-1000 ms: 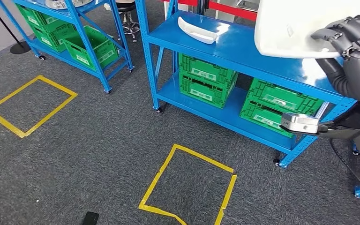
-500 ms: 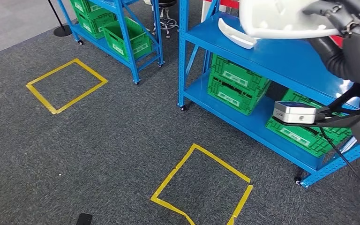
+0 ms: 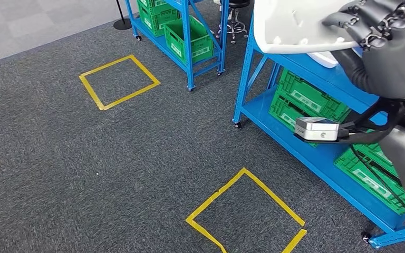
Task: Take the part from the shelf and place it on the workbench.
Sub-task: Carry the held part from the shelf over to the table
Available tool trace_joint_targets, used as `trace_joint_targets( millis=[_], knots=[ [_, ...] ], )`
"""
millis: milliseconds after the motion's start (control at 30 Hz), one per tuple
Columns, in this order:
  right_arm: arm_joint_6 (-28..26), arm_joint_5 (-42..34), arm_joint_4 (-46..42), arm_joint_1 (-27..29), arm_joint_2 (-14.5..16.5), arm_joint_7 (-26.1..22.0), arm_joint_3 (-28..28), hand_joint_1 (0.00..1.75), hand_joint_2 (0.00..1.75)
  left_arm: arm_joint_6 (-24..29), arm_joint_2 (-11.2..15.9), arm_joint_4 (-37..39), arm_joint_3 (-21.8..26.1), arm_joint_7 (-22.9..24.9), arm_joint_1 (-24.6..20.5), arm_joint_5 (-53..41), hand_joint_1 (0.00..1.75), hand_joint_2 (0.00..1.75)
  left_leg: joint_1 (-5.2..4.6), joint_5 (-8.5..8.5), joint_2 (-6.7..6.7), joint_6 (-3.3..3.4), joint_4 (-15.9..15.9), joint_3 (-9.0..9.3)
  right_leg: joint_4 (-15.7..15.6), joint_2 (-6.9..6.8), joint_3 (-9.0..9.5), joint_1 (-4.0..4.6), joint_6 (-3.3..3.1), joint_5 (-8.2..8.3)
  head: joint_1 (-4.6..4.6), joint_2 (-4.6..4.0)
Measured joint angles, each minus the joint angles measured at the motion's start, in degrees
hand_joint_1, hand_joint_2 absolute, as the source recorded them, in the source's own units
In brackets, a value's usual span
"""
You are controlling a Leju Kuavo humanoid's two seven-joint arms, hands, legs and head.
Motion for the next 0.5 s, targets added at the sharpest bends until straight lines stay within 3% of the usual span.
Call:
trace_joint_targets(
  millis=[67,100,167,200,233,267,333,400,500],
  knots=[
    [-0.03,-1.1,-1.05,0.61,-1.06,-0.08,-0.54,1.75,1.75,-0.2,-0.04,0.23,0.0,0.5,0.32,-0.73,0.0,1.75,-0.26,-1.81,3.27,-0.45,2.87,-1.46,-0.59,-1.41,0.47,-0.14,-0.64,0.22,-0.33,0.0],
    [0.06,-1.67,-1.63,1.01,-1.78,-0.1,-0.89,1.75,1.75,-0.34,-0.07,0.3,-0.01,0.79,0.31,-1.01,0.0,1.75,-0.29,-3.47,5.35,-0.57,5.93,-2.85,-0.7,-2.18,0.6,-0.01,-0.88,0.21,-0.48,0.0],
    [0.32,-2.8,-2.94,1.86,-3.23,-0.15,-1.68,1.75,1.75,-0.72,-0.08,0.39,-0.07,1.3,0.24,-1.44,0.0,1.75,-0.09,-6.45,7.01,-0.79,12.95,-6.14,-0.7,-3.76,0.63,0.18,-1.18,0.09,-0.62,0.0],
    [0.43,-3.22,-3.52,2.28,-3.67,-0.16,-1.97,1.75,1.75,-0.85,-0.08,0.42,-0.11,1.47,0.3,-1.57,0.0,1.75,-0.01,-6.81,7.28,-0.85,14.79,-6.92,-0.69,-4.5,0.63,0.21,-1.22,0.05,-0.63,0.0],
    [0.4,-3.51,-4.01,2.73,-3.91,-0.17,-2.16,1.75,1.75,-0.97,-0.08,0.46,-0.18,1.59,0.39,-1.67,0.0,1.75,0.06,-6.17,7.5,-0.88,14.52,-6.6,-0.68,-5.19,0.65,0.22,-1.2,0.01,-0.64,0.0],
    [0.2,-3.66,-4.53,3.31,-4.11,-0.2,-2.35,1.75,1.75,-1.05,-0.08,0.51,-0.25,1.65,0.47,-1.81,0.0,1.75,0.1,-4.75,7.89,-0.86,12.06,-5.13,-0.67,-5.84,0.7,0.22,-1.14,-0.03,-0.64,0.0],
    [-0.49,-3.69,-5.55,4.73,-4.54,-0.27,-2.82,1.75,1.75,-1.08,-0.1,0.58,-0.37,1.71,0.49,-2.09,0.0,1.75,-0.07,-2.01,10.05,-0.59,4.43,-0.71,-0.57,-7.1,0.91,0.34,-0.79,-0.24,-0.64,0.0],
    [-1.1,-3.64,-6.41,5.84,-5.08,-0.38,-3.19,1.75,1.75,-1.1,-0.17,0.6,-0.42,1.68,0.44,-2.27,0.0,1.75,-0.42,-1.08,11.43,0.11,0.12,1.64,-0.48,-8.27,1.09,0.55,-0.15,-0.42,-0.6,0.0],
    [-1.32,-3.57,-7.09,6.85,-5.46,-0.52,-3.37,1.75,1.75,-1.11,-0.25,0.67,-0.44,1.65,0.66,-2.3,0.0,1.75,-0.61,-0.68,9.79,1.29,-0.59,1.65,-0.57,-9.41,1.47,0.4,0.89,-0.55,-0.56,0.0]
  ],
)
